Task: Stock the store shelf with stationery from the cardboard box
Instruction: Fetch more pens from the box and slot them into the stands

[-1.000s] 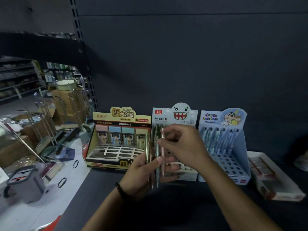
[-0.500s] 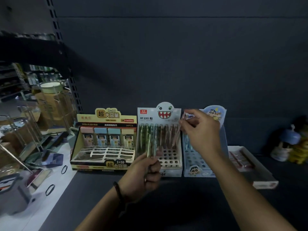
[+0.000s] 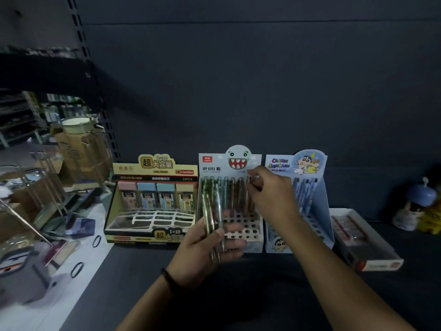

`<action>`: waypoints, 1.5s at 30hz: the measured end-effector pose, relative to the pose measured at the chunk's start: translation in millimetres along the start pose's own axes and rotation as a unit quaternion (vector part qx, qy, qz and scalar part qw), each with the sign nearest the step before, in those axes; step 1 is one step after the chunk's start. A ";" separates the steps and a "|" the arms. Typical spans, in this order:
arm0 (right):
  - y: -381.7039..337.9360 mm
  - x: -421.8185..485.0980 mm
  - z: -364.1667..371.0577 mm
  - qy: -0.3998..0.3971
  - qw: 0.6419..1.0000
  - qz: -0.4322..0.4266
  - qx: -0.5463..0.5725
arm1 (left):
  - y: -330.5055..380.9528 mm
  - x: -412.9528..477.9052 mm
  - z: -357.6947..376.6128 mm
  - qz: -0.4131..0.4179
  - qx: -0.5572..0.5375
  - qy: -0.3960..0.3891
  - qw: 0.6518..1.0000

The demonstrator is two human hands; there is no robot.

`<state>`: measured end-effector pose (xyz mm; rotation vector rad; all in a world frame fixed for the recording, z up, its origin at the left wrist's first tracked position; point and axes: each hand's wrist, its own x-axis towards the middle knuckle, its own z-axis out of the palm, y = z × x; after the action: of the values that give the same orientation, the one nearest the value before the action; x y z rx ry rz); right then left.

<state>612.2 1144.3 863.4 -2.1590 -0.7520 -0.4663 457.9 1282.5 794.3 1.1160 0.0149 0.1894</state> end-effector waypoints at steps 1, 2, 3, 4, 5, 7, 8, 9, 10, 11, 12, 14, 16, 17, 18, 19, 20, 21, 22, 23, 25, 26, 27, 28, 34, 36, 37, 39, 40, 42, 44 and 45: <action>-0.6 -0.1 1.3 -0.008 1.000 -0.002 -0.011 | 0.6 -0.3 0.2 -0.001 0.004 -0.002 1.000; -1.0 -0.4 2.7 -0.016 1.000 -0.007 -0.026 | 1.1 -0.2 0.3 0.000 0.005 0.000 1.000; -1.5 -0.7 3.9 -0.026 0.999 -0.012 -0.043 | 1.8 -0.4 0.9 0.001 0.002 0.007 1.000; -2.5 -1.0 3.9 -0.034 0.998 -0.014 -0.055 | 2.9 -0.8 1.4 0.002 -0.002 0.012 1.000; -3.7 -0.7 2.9 -0.040 0.997 -0.011 -0.061 | 3.8 -1.0 1.3 0.002 -0.004 0.013 1.000; -5.9 1.1 -1.7 -0.049 0.996 -0.004 -0.068 | 5.6 -0.9 1.4 0.001 0.003 -0.002 1.000; -7.5 1.5 -4.3 -0.052 0.996 -0.003 -0.070 | 6.9 -0.9 1.2 -0.004 0.010 -0.007 1.000; -9.6 1.0 -6.8 -0.051 0.996 -0.003 -0.068 | 8.3 -0.9 0.8 -0.008 0.015 -0.010 1.000; -12.5 -0.6 -9.3 -0.048 0.997 -0.001 -0.055 | 9.1 -1.0 0.5 -0.010 0.015 -0.013 1.000; -15.9 -3.0 -11.7 -0.041 0.999 0.003 -0.031 | 9.4 -1.0 0.2 -0.010 0.009 -0.014 1.000; -19.4 -5.6 -13.5 -0.037 0.999 0.007 0.001 | 9.8 -1.0 0.2 -0.010 -0.002 -0.011 1.000; -26.4 -9.2 -14.8 -0.050 0.996 0.009 0.080 | 10.7 -1.4 0.4 -0.013 -0.010 -0.004 1.000; -34.7 -11.2 -13.4 -0.101 0.985 0.006 0.141 | 10.2 -1.7 -0.5 -0.016 0.003 0.003 1.000; -38.0 -11.8 -11.5 -0.129 0.979 0.003 0.159 | 10.2 -1.9 -0.4 -0.018 0.011 0.008 1.000; -40.4 -12.1 -8.9 -0.151 0.973 0.001 0.172 | 10.6 -2.1 0.0 -0.018 0.017 0.010 1.000; -42.9 -12.9 -6.0 -0.166 0.969 0.002 0.182 | 10.6 -2.4 -0.2 -0.018 0.020 0.011 1.000; -44.7 -13.6 -3.3 -0.174 0.967 0.003 0.187 | 10.7 -2.6 -0.3 -0.016 0.021 0.012 1.000; -46.2 -14.4 -1.3 -0.176 0.966 0.003 0.189 | 11.1 -2.9 -0.3 -0.013 0.019 0.013 1.000; -46.8 -14.6 0.4 -0.174 0.966 0.003 0.192 | 11.3 -3.0 -0.8 -0.009 0.019 0.013 1.000; -47.8 -14.4 0.9 -0.171 0.965 0.004 0.197 | 11.0 -3.1 -2.0 -0.006 0.022 0.012 1.000; -49.9 -12.8 -0.3 -0.167 0.963 0.006 0.212 | 10.6 -2.9 -3.4 -0.004 0.024 0.008 1.000; -51.2 -11.7 -1.3 -0.166 0.961 0.006 0.221 | 11.3 -3.3 -2.7 -0.005 0.017 0.010 1.000; -52.1 -10.6 -2.3 -0.160 0.960 0.007 0.228 | 11.1 -3.1 -2.3 -0.003 0.013 0.013 1.000; -52.7 -9.2 -3.6 -0.148 0.961 0.008 0.233 | 11.0 -3.1 -1.7 0.005 0.018 0.016 1.000; -48.9 -0.5 -7.5 0.013 0.956 0.004 0.292 | 6.3 2.4 -9.9 0.090 0.097 0.112 0.985; -45.6 2.7 -7.2 0.051 0.962 0.003 0.269 | 6.1 4.0 -14.0 0.076 0.075 0.137 0.985; -42.7 4.3 -6.1 0.059 0.969 -0.001 0.239 | 5.9 4.8 -16.3 0.067 0.054 0.141 0.986; -37.6 5.0 -3.0 0.060 0.982 -0.010 0.176 | 7.0 3.3 -15.8 0.058 -0.001 0.132 0.990; -36.0 4.5 -1.2 0.059 0.986 -0.011 0.155 | 7.8 2.9 -14.2 0.056 -0.022 0.130 0.990; -33.9 2.6 4.0 0.057 0.990 -0.015 0.131 | 7.5 3.5 -11.0 0.056 -0.040 0.122 0.990; -34.2 0.5 8.8 0.055 0.992 -0.020 0.114 | 7.0 2.7 -8.9 0.061 -0.027 0.106 0.992; -35.0 -0.3 10.8 0.052 0.993 -0.021 0.107 | 7.8 1.7 -7.4 0.064 -0.009 0.101 0.993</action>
<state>590.2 1170.6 876.1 -1.9078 -0.7560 -0.4918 457.7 1292.6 798.2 1.0767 0.1225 0.4171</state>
